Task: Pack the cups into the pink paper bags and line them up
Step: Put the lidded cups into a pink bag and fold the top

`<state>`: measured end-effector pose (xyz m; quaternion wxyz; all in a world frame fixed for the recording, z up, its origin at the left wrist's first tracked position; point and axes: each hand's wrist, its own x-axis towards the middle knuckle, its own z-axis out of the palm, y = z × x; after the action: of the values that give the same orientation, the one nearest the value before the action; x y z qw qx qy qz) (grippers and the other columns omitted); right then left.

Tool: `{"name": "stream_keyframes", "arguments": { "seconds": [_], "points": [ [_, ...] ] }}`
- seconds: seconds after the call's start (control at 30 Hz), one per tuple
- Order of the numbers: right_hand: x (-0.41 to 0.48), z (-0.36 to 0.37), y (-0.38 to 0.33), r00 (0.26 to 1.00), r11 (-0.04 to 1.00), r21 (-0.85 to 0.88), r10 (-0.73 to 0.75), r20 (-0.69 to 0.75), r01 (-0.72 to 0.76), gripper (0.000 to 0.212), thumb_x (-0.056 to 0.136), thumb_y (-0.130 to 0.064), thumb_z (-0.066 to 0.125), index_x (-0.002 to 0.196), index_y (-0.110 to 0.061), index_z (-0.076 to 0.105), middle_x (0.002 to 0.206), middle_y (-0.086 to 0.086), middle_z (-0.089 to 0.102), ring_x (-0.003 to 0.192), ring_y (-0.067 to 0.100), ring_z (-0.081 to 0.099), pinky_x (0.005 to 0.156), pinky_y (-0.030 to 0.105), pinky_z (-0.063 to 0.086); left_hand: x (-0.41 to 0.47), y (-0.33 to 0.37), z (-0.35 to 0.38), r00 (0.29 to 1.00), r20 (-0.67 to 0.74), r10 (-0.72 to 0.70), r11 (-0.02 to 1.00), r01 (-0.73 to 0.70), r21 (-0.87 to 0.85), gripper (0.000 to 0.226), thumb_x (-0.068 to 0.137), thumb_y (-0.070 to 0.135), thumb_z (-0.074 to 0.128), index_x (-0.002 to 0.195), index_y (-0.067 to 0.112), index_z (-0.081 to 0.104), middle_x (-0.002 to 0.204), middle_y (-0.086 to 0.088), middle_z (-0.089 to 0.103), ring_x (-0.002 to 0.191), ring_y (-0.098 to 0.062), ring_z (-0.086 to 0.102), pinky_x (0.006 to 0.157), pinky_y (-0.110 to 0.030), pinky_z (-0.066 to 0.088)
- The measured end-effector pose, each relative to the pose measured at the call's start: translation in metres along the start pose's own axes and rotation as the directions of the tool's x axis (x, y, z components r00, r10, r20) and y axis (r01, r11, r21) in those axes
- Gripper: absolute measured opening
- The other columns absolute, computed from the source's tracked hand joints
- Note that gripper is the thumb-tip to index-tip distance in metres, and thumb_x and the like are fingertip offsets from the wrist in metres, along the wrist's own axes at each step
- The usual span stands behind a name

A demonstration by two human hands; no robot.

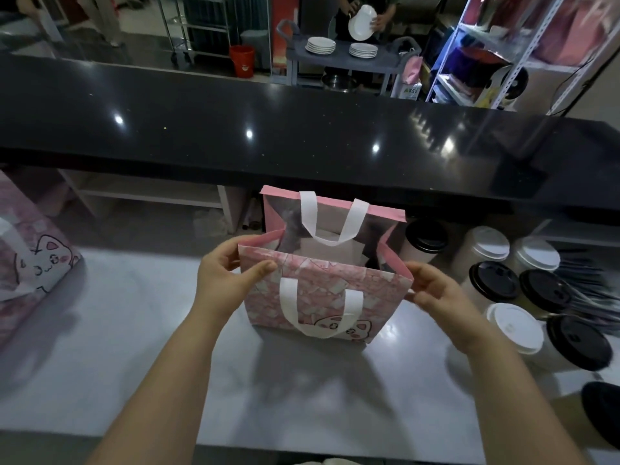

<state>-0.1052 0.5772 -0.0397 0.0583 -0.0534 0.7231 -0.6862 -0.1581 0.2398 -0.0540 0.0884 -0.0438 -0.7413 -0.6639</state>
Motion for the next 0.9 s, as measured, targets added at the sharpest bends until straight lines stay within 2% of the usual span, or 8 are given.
{"name": "stream_keyframes", "arguments": {
  "seconds": [0.03,0.1,0.17,0.3,0.47,0.57,0.73,0.9],
  "points": [
    [0.0,0.006,0.002,1.0,1.0,0.023,0.014,0.002,-0.014,0.043,0.075,-0.01,0.076,0.113,-0.025,0.065,0.109,-0.002,0.073,0.103,0.014,0.068,0.081,0.022,0.054,-0.002,0.0,0.003,1.0,0.002,-0.009,1.0,0.009,-0.029,0.042,0.058,0.048,0.083,0.099,0.042,0.073,0.099,0.012,0.074,0.094,-0.012,0.07,0.074,-0.024,0.058],
    [0.005,0.02,0.008,0.992,0.999,0.04,0.016,-0.125,-0.011,0.039,0.072,-0.014,0.08,0.105,-0.033,0.072,0.103,-0.001,0.075,0.097,0.015,0.07,0.075,0.023,0.057,-0.005,0.001,0.009,1.0,-0.006,-0.029,0.995,0.028,-0.094,0.031,0.064,0.041,0.082,0.094,0.038,0.076,0.094,0.007,0.076,0.091,-0.014,0.072,0.072,-0.024,0.058],
    [0.009,0.036,0.013,0.964,0.999,0.042,-0.014,-0.266,0.026,0.026,0.082,-0.014,0.072,0.094,-0.037,0.075,0.094,-0.002,0.076,0.089,0.014,0.072,0.072,0.026,0.059,-0.01,0.003,0.013,0.998,-0.04,-0.046,0.993,0.041,-0.108,0.022,0.067,0.036,0.08,0.089,0.038,0.077,0.09,0.006,0.076,0.087,-0.014,0.073,0.07,-0.023,0.058],
    [0.014,0.046,0.021,0.916,0.998,0.016,-0.048,-0.398,0.059,0.032,0.091,-0.011,0.065,0.089,-0.041,0.075,0.091,-0.003,0.076,0.089,0.018,0.071,0.078,0.033,0.057,-0.021,0.004,0.013,0.993,-0.014,-0.119,0.986,0.117,-0.122,0.017,0.07,0.027,0.079,0.084,0.036,0.078,0.086,0.003,0.077,0.079,-0.014,0.074,0.062,-0.023,0.058],
    [0.014,0.044,0.026,0.95,0.993,0.101,-0.022,-0.311,0.056,0.021,0.086,-0.016,0.069,0.096,-0.034,0.073,0.096,-0.004,0.076,0.089,0.012,0.072,0.07,0.021,0.056,-0.038,0.0,0.007,0.989,-0.038,-0.144,0.982,0.138,-0.132,0.021,0.068,0.022,0.08,0.087,0.03,0.078,0.09,0.001,0.077,0.083,-0.016,0.074,0.066,-0.023,0.058],
    [0.015,0.041,0.033,0.973,0.995,0.101,0.045,-0.224,-0.023,0.037,0.078,-0.01,0.078,0.106,-0.03,0.065,0.101,-0.007,0.075,0.094,0.011,0.071,0.072,0.022,0.057,-0.045,-0.003,0.007,0.982,-0.084,-0.171,0.98,0.161,-0.117,0.026,0.07,0.017,0.082,0.091,0.03,0.075,0.09,0.005,0.077,0.083,-0.012,0.073,0.065,-0.02,0.057],
    [0.008,0.034,0.049,0.96,0.999,0.034,-0.008,-0.281,0.019,0.051,0.073,0.005,0.078,0.094,-0.041,0.072,0.097,-0.011,0.075,0.09,0.007,0.07,0.071,0.019,0.056,-0.062,-0.016,0.002,0.972,-0.117,-0.203,0.978,0.206,0.013,0.039,0.073,-0.001,0.081,0.097,0.029,0.072,0.093,0.011,0.076,0.088,-0.008,0.072,0.074,-0.02,0.058],
    [0.006,0.037,0.059,0.936,0.998,0.047,-0.017,-0.351,0.035,0.038,0.075,-0.003,0.079,0.086,-0.039,0.075,0.093,-0.011,0.075,0.085,0.003,0.07,0.067,0.014,0.053,-0.077,-0.023,0.007,0.965,-0.178,-0.194,0.98,0.197,-0.002,0.035,0.079,-0.002,0.076,0.096,0.029,0.074,0.093,0.01,0.076,0.088,-0.008,0.072,0.075,-0.017,0.056]
  ]
}}
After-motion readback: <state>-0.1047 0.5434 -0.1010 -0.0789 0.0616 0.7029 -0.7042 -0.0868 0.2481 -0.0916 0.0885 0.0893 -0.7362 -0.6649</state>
